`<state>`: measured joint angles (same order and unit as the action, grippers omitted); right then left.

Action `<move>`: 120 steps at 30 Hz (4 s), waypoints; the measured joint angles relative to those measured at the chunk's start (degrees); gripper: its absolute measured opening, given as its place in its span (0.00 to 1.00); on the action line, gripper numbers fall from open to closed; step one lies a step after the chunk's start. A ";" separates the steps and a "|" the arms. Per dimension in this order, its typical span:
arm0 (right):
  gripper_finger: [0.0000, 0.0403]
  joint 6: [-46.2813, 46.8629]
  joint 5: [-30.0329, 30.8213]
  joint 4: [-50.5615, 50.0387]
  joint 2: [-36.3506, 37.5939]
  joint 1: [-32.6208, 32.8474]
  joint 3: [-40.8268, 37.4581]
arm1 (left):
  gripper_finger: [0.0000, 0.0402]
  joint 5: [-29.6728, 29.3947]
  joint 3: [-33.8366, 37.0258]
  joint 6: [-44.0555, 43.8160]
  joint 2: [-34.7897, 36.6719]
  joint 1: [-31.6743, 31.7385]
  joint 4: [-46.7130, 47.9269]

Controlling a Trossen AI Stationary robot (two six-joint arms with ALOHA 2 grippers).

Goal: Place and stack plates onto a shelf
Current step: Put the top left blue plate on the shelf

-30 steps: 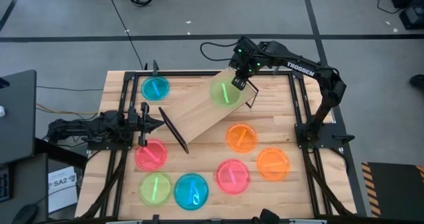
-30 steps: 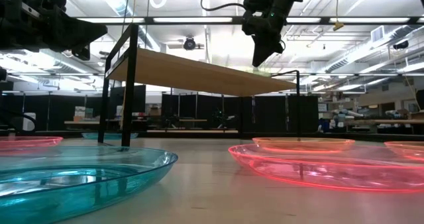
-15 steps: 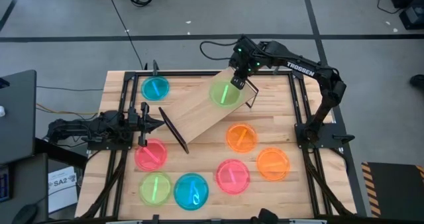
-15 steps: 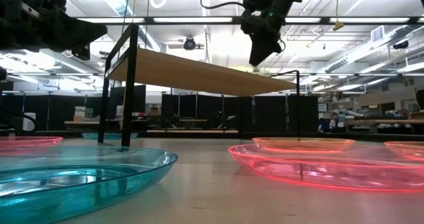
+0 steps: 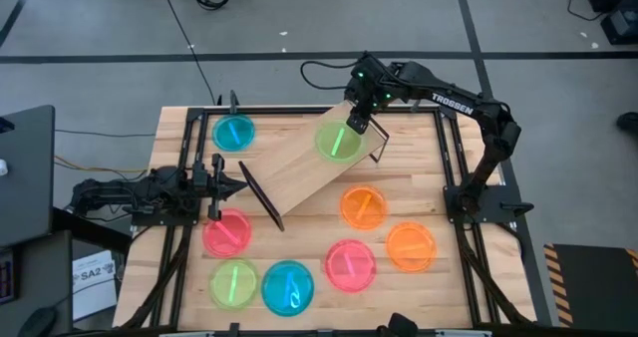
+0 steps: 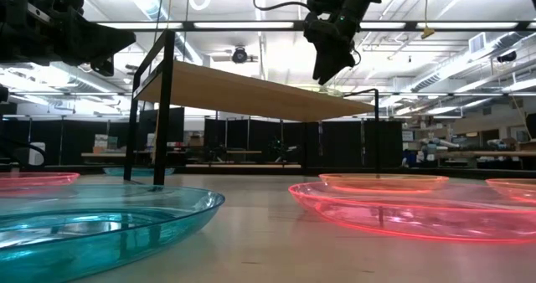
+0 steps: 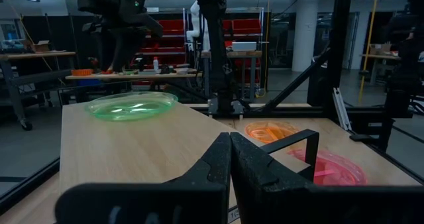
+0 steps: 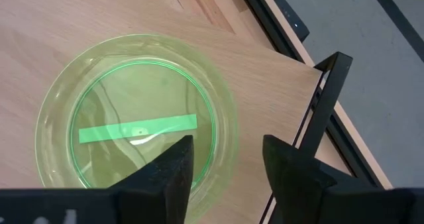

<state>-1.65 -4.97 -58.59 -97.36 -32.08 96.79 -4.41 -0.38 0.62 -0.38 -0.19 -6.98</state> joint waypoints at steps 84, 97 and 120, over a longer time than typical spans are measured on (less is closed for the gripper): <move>0.50 -1.55 3.38 -2.49 0.02 4.70 0.04 | 0.39 -10.50 -61.91 11.35 -68.05 45.48 74.31; 0.50 -2.60 2.64 -4.35 6.05 4.70 0.04 | 0.39 -8.93 -61.93 13.37 -82.50 51.43 69.19; 0.50 -2.54 1.84 -7.21 9.01 4.70 0.07 | 0.39 0.45 -61.86 10.02 -95.10 51.59 56.47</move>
<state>-4.19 -3.14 -65.80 -88.36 -27.38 96.86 -3.96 -62.24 10.64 -95.48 51.40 49.48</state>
